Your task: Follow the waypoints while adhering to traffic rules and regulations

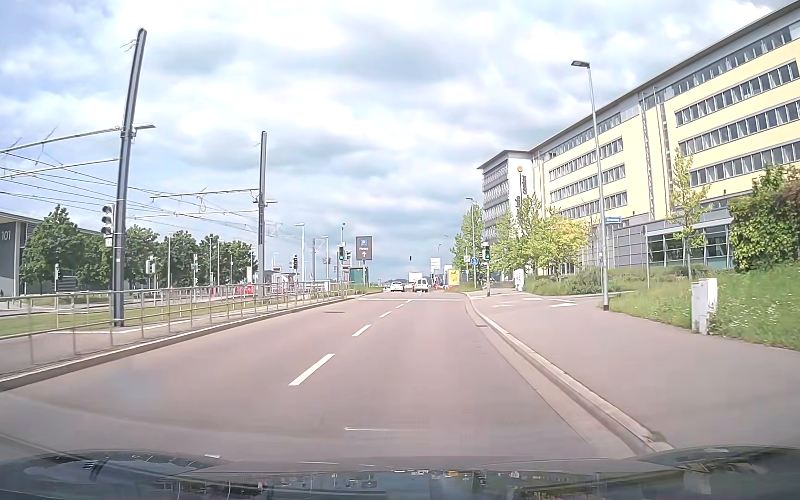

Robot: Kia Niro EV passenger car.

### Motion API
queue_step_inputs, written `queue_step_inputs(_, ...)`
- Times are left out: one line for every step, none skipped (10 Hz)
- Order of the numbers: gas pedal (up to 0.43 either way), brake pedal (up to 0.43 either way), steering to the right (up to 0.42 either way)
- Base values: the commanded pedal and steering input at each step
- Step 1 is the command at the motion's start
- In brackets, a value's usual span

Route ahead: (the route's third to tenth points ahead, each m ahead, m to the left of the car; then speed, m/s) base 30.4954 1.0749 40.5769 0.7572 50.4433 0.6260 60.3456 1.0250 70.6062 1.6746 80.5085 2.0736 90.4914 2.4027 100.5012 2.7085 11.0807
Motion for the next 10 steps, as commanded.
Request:
queue_step_inputs(0.087,0.0,0.013)
queue_step_inputs(0.087,0.0,0.015)
queue_step_inputs(0.087,0.0,0.018)
queue_step_inputs(0.079,0.0,0.018)
queue_step_inputs(0.067,0.0,0.018)
queue_step_inputs(0.067,0.0,0.018)
queue_step_inputs(0.067,0.0,0.018)
queue_step_inputs(0.059,0.0,0.018)
queue_step_inputs(0.059,0.0,0.018)
queue_step_inputs(0.059,0.0,0.017)
